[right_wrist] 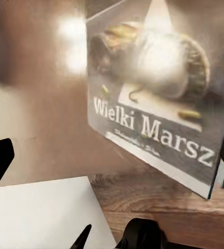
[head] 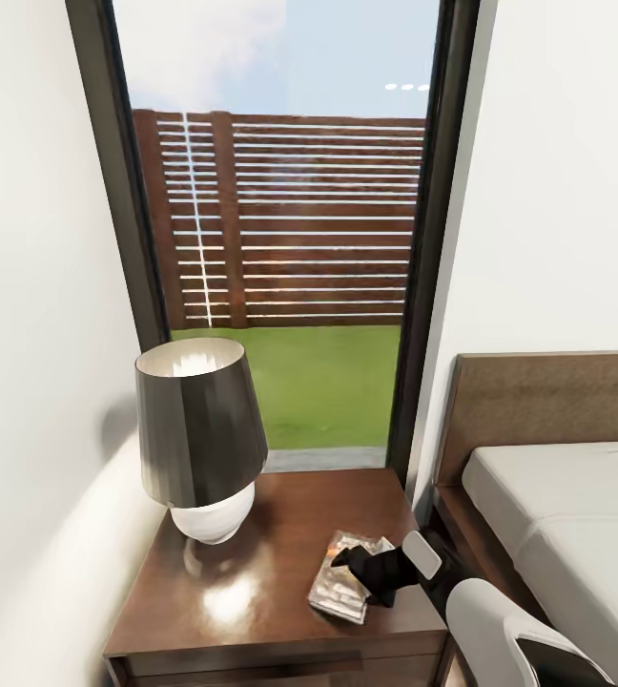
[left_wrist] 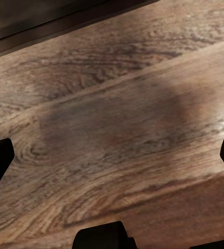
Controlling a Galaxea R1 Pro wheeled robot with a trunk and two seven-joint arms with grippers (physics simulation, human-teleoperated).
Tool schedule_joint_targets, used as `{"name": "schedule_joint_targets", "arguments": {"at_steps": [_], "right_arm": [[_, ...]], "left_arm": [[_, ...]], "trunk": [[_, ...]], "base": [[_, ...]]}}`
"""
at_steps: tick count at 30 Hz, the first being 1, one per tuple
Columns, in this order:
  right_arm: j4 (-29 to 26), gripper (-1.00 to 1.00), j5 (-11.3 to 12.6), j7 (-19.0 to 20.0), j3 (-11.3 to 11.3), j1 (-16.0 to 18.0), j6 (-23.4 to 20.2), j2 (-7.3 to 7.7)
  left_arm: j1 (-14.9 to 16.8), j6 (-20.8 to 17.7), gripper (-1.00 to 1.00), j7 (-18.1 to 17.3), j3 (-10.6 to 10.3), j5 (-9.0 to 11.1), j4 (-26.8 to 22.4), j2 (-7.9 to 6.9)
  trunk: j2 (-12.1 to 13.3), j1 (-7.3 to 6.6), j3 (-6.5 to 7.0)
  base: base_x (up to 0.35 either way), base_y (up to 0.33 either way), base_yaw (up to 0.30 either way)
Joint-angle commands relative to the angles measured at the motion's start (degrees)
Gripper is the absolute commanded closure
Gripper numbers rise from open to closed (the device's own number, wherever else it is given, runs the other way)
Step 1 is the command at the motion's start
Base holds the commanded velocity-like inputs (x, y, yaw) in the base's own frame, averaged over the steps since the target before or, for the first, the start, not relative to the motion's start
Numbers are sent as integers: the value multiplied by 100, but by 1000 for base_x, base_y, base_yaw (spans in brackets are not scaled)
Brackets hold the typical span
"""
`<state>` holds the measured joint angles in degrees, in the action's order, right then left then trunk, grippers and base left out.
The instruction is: In the bedroom, move the book from the bed onto either nightstand, and place the two sandals side by side next to the bed.
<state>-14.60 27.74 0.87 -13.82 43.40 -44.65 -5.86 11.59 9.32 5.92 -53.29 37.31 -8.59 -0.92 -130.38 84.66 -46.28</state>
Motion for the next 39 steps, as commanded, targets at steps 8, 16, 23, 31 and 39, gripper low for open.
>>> {"name": "schedule_joint_targets", "arguments": {"at_steps": [8,16,23,31,39], "right_arm": [[-13,-100,-32,10,-33,2,-27,-3],[-16,-100,-32,10,-33,2,-27,-3],[-15,-100,-32,10,-33,2,-27,-3],[-15,-100,-34,10,-33,2,-27,-3],[-13,-100,-34,10,-35,2,-27,-3]], "left_arm": [[2,8,-100,32,-50,31,-11,-2],[2,8,-100,32,-50,31,-11,0],[2,8,-100,32,-50,31,-11,0],[0,8,-100,32,-49,31,-11,3],[1,8,-100,32,-50,31,-11,4]], "trunk": [[-3,-1,-6],[-3,-1,-6],[-3,-1,-6],[-3,-1,-6],[198,-111,84]], "base": [[0,0,0],[0,0,0],[0,0,0],[0,0,0],[0,0,0]]}}
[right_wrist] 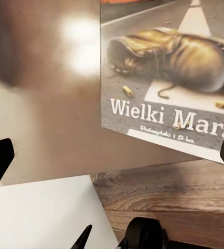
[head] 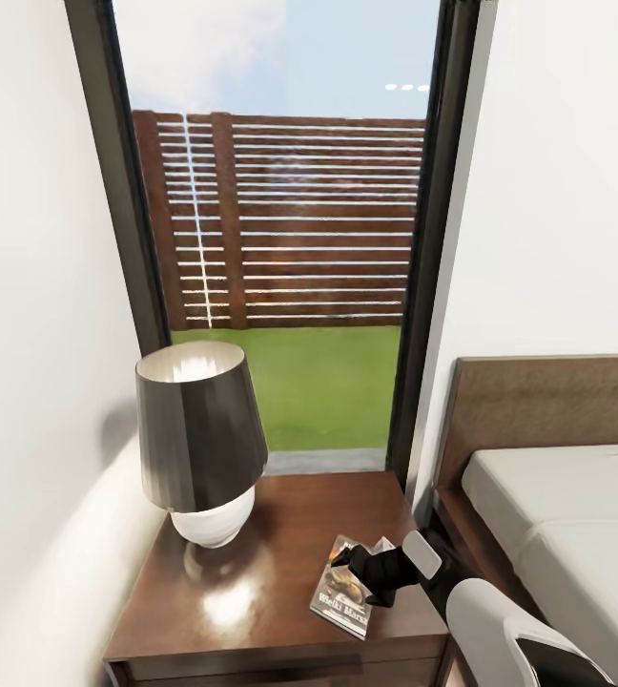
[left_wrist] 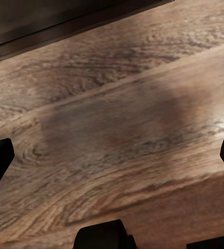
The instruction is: In the bedroom, move the book from the bed onto either nightstand, and place the two sandals side by side next to the bed.
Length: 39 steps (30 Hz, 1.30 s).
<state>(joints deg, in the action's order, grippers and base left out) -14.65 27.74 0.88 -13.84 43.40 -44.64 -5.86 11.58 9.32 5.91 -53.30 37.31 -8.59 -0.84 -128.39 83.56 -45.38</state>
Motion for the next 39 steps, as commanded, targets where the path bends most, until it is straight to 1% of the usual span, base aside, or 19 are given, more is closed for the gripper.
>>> {"name": "schedule_joint_targets", "arguments": {"at_steps": [1,39], "right_arm": [[-8,-100,-34,9,-33,1,-27,-3],[-25,-100,-36,24,-45,-2,-8,0]], "left_arm": [[1,8,-100,33,-49,31,-11,-4],[2,8,-100,35,-49,29,-11,-4]], "trunk": [[39,-24,12],[1563,-858,695]], "base": [[0,0,0],[0,0,0]]}}
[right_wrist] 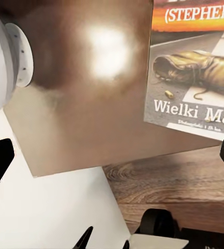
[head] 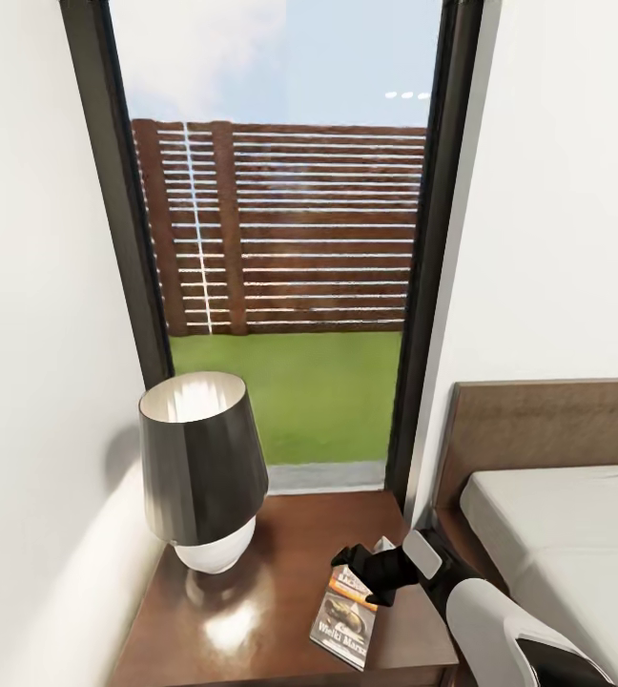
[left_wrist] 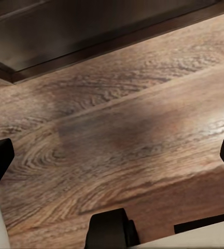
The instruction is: In the bedroom, move the book from the bed onto either nightstand, and place the two sandals side by side next to the bed.
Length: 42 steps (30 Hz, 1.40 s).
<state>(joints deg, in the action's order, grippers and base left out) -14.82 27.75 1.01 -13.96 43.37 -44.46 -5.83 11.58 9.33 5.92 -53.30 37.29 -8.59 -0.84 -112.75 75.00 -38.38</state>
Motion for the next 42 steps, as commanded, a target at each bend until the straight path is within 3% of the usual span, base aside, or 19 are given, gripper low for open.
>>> {"name": "schedule_joint_targets", "arguments": {"at_steps": [1,42], "right_arm": [[-8,-100,-36,11,-33,2,-27,-3],[-39,-100,-41,216,-38,-13,19,-6]], "left_arm": [[2,8,-100,33,-49,31,-11,-4],[2,3,-100,71,-49,8,-6,-4]], "trunk": [[39,-23,12],[1683,-924,748]], "base": [[0,0,0],[0,0,0]]}}
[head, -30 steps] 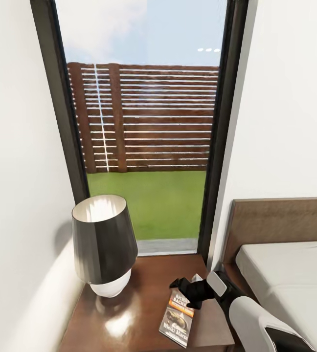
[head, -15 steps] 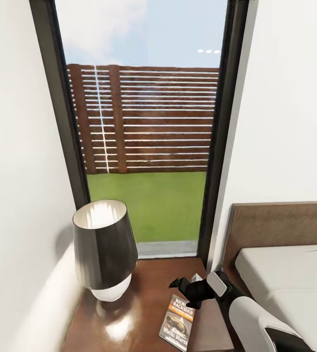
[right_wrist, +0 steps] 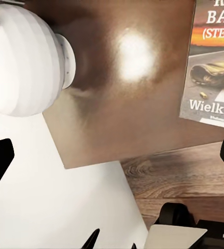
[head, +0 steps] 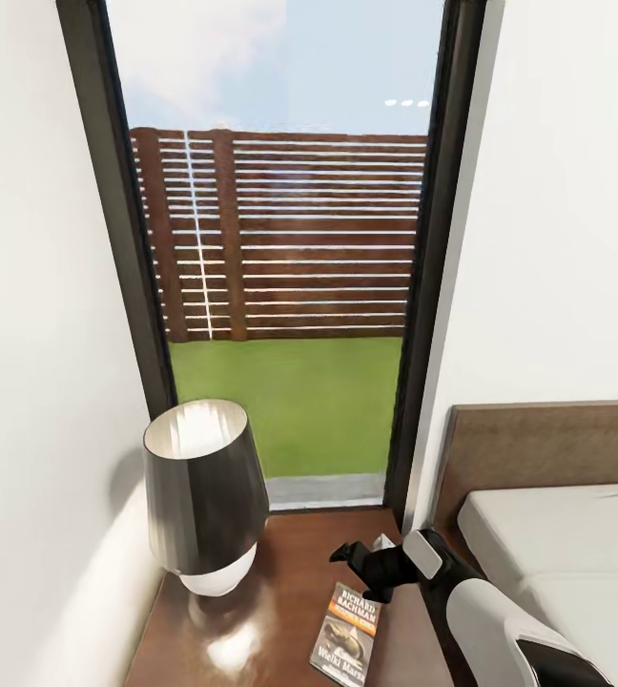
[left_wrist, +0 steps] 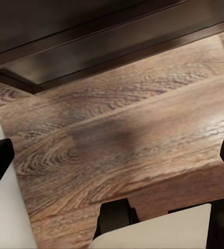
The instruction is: In the bedroom, move the book from the bed onto either nightstand, and place the two sandals side by side next to the bed.
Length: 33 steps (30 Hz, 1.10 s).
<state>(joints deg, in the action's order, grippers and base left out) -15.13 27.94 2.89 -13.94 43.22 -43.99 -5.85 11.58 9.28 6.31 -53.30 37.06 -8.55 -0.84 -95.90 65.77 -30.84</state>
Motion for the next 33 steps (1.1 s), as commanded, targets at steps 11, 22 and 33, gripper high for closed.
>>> {"name": "schedule_joint_targets", "arguments": {"at_steps": [11,22,33], "right_arm": [[-14,-100,-61,42,-31,2,-20,0],[-19,-100,-68,45,-30,-16,47,5],[-14,-100,-125,40,-1,-39,457,5]], "left_arm": [[1,4,-100,44,-49,30,-7,-4],[2,4,-100,53,-47,30,1,-4],[2,4,-100,60,-44,30,9,-4]], "trunk": [[440,-243,192],[881,-484,389],[1322,-726,587]], "base": [[0,0,0],[0,0,0],[0,0,0]]}}
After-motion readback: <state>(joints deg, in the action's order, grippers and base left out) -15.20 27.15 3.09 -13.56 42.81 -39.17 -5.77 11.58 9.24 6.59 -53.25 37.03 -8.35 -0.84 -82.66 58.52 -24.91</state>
